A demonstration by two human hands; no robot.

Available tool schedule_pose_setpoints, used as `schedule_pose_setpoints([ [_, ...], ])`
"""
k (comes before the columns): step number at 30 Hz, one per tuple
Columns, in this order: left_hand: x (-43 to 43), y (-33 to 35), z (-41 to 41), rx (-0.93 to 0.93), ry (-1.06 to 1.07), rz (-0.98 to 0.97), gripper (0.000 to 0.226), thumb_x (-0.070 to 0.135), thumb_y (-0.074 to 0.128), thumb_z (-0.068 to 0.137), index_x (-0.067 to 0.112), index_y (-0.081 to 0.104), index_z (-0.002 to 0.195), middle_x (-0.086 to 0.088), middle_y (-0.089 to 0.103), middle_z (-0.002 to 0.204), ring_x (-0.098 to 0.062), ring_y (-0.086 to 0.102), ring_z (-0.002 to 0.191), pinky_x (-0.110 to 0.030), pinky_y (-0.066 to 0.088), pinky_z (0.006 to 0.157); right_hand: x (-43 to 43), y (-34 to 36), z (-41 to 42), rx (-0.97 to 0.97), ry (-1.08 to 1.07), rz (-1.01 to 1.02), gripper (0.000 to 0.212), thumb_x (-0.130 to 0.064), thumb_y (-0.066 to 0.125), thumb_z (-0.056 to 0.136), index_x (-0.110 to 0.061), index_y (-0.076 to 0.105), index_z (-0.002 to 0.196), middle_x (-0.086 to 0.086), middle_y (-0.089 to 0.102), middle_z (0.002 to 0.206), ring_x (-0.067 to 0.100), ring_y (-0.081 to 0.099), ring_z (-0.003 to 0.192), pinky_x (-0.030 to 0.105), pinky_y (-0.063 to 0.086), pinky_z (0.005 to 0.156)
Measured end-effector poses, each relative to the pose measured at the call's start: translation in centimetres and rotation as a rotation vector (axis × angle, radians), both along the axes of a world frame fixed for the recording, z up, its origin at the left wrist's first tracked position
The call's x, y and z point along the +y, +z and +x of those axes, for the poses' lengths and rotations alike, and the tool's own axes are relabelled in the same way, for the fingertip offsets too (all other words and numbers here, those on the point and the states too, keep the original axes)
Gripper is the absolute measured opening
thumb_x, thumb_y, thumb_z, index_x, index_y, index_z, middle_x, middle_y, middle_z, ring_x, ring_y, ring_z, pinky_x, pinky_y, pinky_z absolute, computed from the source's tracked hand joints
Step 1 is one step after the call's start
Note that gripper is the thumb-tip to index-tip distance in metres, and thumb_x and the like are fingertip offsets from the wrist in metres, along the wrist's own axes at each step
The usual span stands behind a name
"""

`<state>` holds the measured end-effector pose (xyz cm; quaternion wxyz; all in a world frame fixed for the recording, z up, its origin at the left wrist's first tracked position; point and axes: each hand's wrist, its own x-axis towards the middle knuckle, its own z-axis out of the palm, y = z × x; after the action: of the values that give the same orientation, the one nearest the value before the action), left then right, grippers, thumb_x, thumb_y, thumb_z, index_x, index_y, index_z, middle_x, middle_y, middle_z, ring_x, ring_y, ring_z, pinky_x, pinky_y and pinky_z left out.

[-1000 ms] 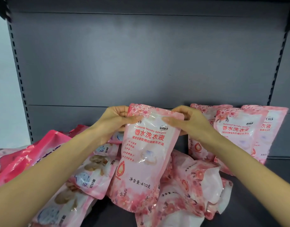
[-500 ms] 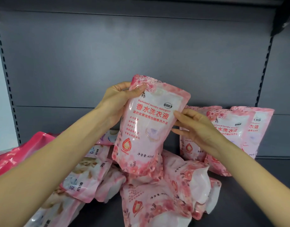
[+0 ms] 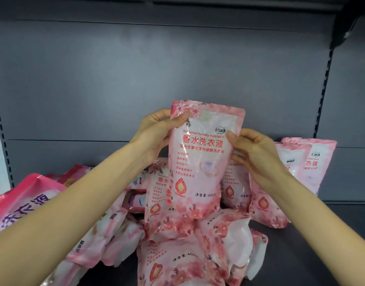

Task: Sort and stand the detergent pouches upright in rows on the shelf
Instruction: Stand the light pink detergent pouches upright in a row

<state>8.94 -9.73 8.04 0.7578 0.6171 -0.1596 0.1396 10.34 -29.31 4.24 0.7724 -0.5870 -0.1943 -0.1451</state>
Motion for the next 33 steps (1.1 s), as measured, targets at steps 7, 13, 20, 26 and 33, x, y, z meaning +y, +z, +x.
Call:
schedule_pose_setpoints([
  [7, -3.2, 0.1, 0.8, -0.037, -0.004, 0.089, 0.006, 0.016, 0.069, 0.08, 0.014, 0.064, 0.084, -0.002, 0.07, 0.086, -0.011, 0.067, 0.071, -0.022, 0.057, 0.063, -3.4, 0.2, 0.2, -0.06, -0.11, -0.05, 0.003, -0.009, 0.067, 0.081, -0.011, 0.064, 0.082, -0.004, 0.073, 0.071, 0.006, 0.068, 0.063, 0.018, 0.053, 0.054],
  [13, -6.1, 0.8, 1.8, -0.116, 0.075, 0.188, 0.01, 0.013, 0.073, 0.077, 0.015, 0.063, 0.078, 0.003, 0.07, 0.075, -0.008, 0.067, 0.068, -0.022, 0.056, 0.065, -6.1, 0.0, 0.2, -0.127, -0.198, -0.066, 0.011, -0.005, 0.067, 0.08, -0.013, 0.062, 0.074, -0.006, 0.072, 0.067, 0.007, 0.066, 0.063, 0.022, 0.055, 0.063],
  [20, -9.5, 0.3, 2.7, -0.121, 0.032, 0.22, 0.017, 0.01, 0.073, 0.076, 0.004, 0.065, 0.09, 0.01, 0.072, 0.068, -0.003, 0.068, 0.067, -0.018, 0.056, 0.065, -10.2, 0.5, 0.1, -0.144, -0.252, -0.102, 0.007, -0.005, 0.067, 0.08, -0.011, 0.064, 0.079, -0.008, 0.071, 0.066, 0.006, 0.066, 0.062, 0.019, 0.055, 0.06],
  [26, -12.4, -1.2, 3.3, -0.036, -0.026, 0.259, 0.029, 0.012, 0.073, 0.075, 0.004, 0.066, 0.102, 0.007, 0.072, 0.077, -0.001, 0.067, 0.065, -0.013, 0.05, 0.053, -14.1, -0.8, -0.1, -0.075, -0.235, -0.222, 0.005, -0.007, 0.067, 0.08, -0.012, 0.065, 0.079, -0.008, 0.071, 0.069, 0.005, 0.067, 0.065, 0.017, 0.053, 0.058],
  [33, -14.8, -3.3, 3.5, 0.027, -0.064, 0.316, 0.026, 0.01, 0.072, 0.078, 0.001, 0.066, 0.101, 0.006, 0.07, 0.072, 0.001, 0.066, 0.061, -0.012, 0.049, 0.052, -17.1, -2.7, 0.0, -0.023, -0.263, -0.269, 0.017, -0.004, 0.068, 0.08, -0.014, 0.062, 0.068, -0.009, 0.068, 0.065, 0.002, 0.065, 0.06, 0.013, 0.049, 0.053],
])
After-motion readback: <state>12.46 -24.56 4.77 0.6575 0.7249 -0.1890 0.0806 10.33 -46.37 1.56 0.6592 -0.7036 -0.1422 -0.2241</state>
